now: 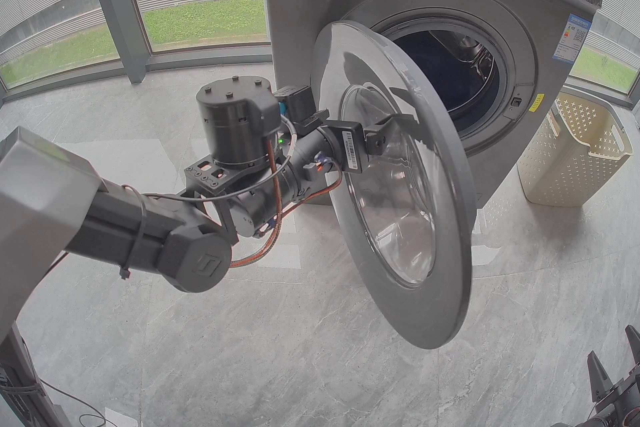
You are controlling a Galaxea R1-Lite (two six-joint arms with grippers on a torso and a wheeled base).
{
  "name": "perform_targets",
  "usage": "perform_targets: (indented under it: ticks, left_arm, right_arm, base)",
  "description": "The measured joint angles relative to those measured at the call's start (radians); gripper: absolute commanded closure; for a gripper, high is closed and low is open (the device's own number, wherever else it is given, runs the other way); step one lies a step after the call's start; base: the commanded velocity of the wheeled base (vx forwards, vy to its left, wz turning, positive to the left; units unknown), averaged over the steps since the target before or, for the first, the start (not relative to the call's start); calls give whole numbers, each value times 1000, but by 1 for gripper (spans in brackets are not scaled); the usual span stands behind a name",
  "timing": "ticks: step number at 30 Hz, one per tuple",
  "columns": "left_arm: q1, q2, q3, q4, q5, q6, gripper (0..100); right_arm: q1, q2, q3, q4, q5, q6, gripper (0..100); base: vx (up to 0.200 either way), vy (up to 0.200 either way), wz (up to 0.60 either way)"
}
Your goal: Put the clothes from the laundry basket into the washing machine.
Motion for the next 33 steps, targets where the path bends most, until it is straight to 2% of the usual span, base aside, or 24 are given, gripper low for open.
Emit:
perform_targets:
  ticks: [16, 24, 33]
  left_arm:
    - [-27, 103, -219, 49, -2, -3, 0]
    - [-28, 179, -347, 87, 42, -3, 0]
    - [-23, 218, -378, 84, 46, -19, 0]
  right_arm:
    - [0, 0, 0, 0, 0, 1, 0]
    - [0, 0, 0, 0, -1, 1, 0]
    - [0, 0, 0, 0, 0, 1, 0]
  base:
    - [0, 0, 0]
    - [0, 0, 0]
    - [0, 0, 0]
